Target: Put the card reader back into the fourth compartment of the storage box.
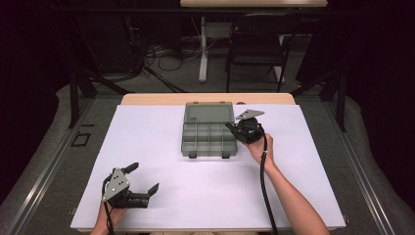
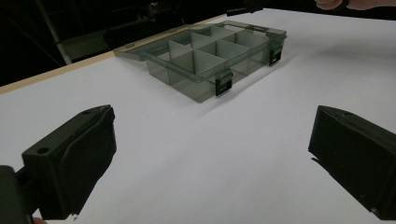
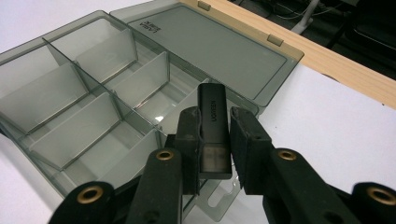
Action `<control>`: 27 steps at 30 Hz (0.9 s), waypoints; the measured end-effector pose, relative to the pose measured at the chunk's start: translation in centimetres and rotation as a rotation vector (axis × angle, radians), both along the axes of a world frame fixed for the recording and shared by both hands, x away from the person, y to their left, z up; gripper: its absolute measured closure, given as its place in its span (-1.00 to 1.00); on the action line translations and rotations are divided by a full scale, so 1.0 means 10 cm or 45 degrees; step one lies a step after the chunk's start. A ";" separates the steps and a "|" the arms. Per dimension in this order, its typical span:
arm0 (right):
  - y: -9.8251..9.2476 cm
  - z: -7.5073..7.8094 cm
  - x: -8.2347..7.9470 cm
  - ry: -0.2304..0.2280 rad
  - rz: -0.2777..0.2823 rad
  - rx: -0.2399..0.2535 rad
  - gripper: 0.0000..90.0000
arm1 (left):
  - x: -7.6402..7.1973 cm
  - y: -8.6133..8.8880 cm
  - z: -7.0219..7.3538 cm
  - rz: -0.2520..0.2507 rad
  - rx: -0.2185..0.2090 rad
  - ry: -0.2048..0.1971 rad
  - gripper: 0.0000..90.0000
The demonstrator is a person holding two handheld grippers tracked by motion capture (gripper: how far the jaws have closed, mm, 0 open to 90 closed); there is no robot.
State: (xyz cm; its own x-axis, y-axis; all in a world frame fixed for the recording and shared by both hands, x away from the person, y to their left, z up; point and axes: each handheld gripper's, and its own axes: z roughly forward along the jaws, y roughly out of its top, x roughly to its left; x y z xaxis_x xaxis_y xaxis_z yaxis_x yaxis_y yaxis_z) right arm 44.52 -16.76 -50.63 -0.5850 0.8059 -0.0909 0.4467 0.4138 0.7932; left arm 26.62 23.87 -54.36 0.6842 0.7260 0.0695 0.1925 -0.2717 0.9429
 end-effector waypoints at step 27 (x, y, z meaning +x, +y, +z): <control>0.08 -0.08 0.12 0.049 -0.037 -0.025 0.64 | 0.00 0.00 0.00 -0.005 -0.007 0.001 -0.98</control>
